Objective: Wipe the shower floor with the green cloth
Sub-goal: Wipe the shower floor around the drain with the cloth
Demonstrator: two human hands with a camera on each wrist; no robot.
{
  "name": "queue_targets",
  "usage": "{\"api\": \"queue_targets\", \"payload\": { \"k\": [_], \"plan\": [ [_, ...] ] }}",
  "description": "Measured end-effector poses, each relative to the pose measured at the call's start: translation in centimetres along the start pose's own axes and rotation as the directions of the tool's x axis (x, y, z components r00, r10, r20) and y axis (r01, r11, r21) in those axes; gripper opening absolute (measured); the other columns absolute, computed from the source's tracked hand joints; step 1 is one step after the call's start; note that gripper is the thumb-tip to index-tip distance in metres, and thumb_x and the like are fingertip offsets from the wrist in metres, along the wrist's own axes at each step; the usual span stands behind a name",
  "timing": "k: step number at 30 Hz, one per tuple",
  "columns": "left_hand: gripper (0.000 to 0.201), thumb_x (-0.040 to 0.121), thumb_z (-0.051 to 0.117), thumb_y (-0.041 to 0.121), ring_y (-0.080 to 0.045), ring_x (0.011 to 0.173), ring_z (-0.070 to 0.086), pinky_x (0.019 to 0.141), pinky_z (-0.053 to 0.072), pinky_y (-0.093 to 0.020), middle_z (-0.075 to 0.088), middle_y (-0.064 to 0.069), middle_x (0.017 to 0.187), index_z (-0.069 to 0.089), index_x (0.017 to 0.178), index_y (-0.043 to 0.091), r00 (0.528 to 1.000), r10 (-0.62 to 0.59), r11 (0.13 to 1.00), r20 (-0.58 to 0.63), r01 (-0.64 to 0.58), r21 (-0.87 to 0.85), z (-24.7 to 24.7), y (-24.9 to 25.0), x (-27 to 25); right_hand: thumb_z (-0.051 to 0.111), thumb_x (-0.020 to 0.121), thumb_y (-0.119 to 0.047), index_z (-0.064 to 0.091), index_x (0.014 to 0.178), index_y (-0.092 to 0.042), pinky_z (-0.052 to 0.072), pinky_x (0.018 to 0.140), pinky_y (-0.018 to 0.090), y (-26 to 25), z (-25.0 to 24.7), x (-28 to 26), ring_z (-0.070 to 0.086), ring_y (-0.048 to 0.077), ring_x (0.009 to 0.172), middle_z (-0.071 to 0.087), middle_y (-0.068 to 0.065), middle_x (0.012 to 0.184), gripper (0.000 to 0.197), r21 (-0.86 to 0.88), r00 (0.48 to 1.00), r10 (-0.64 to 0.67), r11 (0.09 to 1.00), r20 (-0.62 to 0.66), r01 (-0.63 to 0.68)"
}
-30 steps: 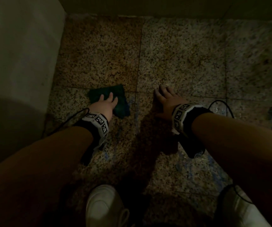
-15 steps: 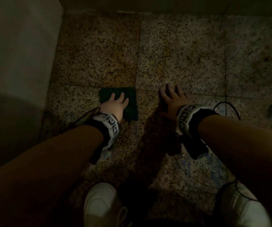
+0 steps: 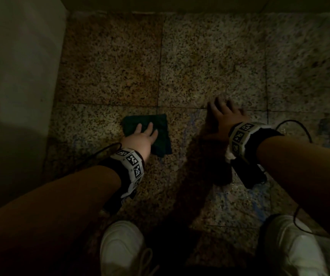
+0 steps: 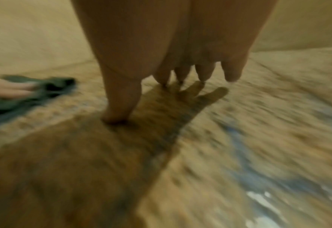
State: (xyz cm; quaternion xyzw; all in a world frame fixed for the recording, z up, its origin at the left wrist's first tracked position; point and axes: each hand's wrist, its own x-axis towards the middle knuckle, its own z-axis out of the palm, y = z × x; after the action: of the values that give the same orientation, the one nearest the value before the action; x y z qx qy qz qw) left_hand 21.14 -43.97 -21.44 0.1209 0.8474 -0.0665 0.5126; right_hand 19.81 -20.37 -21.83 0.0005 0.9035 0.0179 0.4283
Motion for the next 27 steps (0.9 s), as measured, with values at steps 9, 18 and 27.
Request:
{"api": "queue_targets", "payload": {
  "k": [9,18,27],
  "plan": [
    [0.075,0.093,0.033,-0.009,-0.034,0.144,-0.009,0.115,0.018,-0.046,-0.02,-0.004,0.156,-0.004,0.151,0.02,1.0,-0.02,1.0,-0.007,0.02,0.01,-1.8,1.4,0.1,0.056,0.085,-0.059,-0.018,0.149,-0.029,0.005,0.117,0.054,0.7,0.7,0.2,-0.017,0.027,0.144,-0.028,-0.005,0.154,0.102,0.059,1.0,-0.02,0.998,-0.004,0.02],
    [0.085,0.093,0.049,-0.001,-0.035,0.144,-0.009,0.111,0.016,-0.054,-0.022,-0.003,0.156,-0.008,0.151,0.023,0.998,-0.066,0.992,0.01,0.065,0.113,-4.1,2.8,2.3,0.056,0.084,-0.06,-0.019,0.148,-0.032,0.001,0.117,0.051,1.1,0.7,0.2,-0.021,0.026,0.143,-0.03,-0.007,0.153,0.103,0.088,0.999,-0.043,0.995,0.006,0.042],
    [0.079,0.09,0.029,-0.014,-0.029,0.145,-0.011,0.116,0.02,-0.039,-0.023,-0.001,0.156,-0.007,0.151,0.021,0.999,0.04,0.995,-0.029,-0.037,0.094,-0.5,2.9,-0.3,0.053,0.084,-0.062,-0.019,0.148,-0.03,0.001,0.117,0.052,1.2,1.2,0.3,-0.02,0.026,0.144,-0.029,-0.006,0.154,0.102,0.068,0.998,-0.06,0.996,-0.025,0.061]
  ]
}}
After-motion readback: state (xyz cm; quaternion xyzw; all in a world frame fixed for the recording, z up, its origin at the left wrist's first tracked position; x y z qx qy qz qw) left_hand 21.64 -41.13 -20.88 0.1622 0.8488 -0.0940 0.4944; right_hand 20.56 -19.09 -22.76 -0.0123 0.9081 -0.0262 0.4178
